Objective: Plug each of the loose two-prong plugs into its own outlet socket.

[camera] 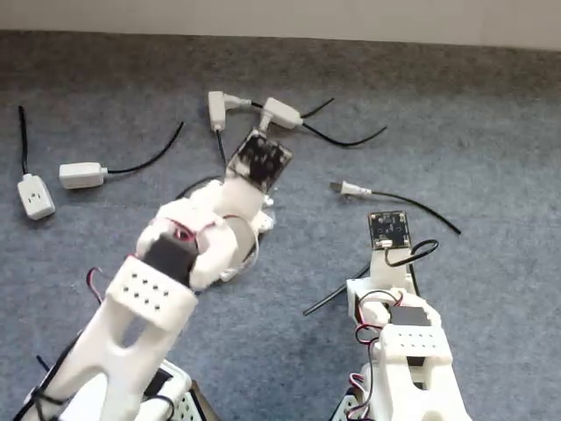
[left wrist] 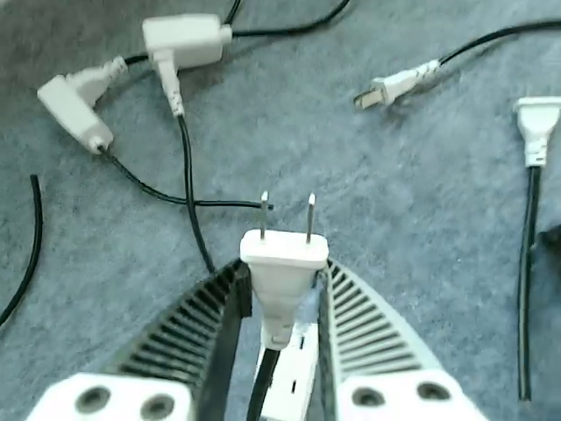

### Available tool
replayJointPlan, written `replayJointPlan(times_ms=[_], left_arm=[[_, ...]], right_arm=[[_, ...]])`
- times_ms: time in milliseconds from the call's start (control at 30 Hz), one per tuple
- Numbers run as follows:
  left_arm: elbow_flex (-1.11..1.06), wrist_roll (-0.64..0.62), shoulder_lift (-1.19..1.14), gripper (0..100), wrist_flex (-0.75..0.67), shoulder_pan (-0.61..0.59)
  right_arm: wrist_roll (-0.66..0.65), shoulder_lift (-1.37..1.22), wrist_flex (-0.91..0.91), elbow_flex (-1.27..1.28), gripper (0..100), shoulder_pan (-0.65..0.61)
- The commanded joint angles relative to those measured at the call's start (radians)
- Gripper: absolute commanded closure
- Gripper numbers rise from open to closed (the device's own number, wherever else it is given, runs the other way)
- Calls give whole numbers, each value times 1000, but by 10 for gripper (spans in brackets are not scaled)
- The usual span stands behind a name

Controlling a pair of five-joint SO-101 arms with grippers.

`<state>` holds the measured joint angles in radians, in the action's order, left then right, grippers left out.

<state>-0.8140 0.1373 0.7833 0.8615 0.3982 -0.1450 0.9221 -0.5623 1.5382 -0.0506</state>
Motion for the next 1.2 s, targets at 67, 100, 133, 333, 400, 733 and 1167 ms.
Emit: replayJointPlan(times_ms=[67, 100, 133, 333, 400, 733, 1167], left_arm=[[-165, -91, 189, 994, -229, 102], [-196, -103, 208, 994, -270, 104], [-231, -115, 225, 994, -318, 102], [-489, -164, 300, 994, -667, 101], [-576, -164, 328, 994, -813, 99], [-794, -161, 414, 994, -1168, 94], [-825, -161, 415, 994, -1174, 96]], right_arm=[[-11, 5, 15, -1, 991, -13], [-11, 5, 15, -1, 991, -13], [-11, 5, 15, -1, 991, -13], [-11, 5, 15, -1, 991, -13], [-11, 5, 15, -1, 991, -13], [-11, 5, 15, -8, 991, -15], [-5, 7, -38, -424, 992, -13]])
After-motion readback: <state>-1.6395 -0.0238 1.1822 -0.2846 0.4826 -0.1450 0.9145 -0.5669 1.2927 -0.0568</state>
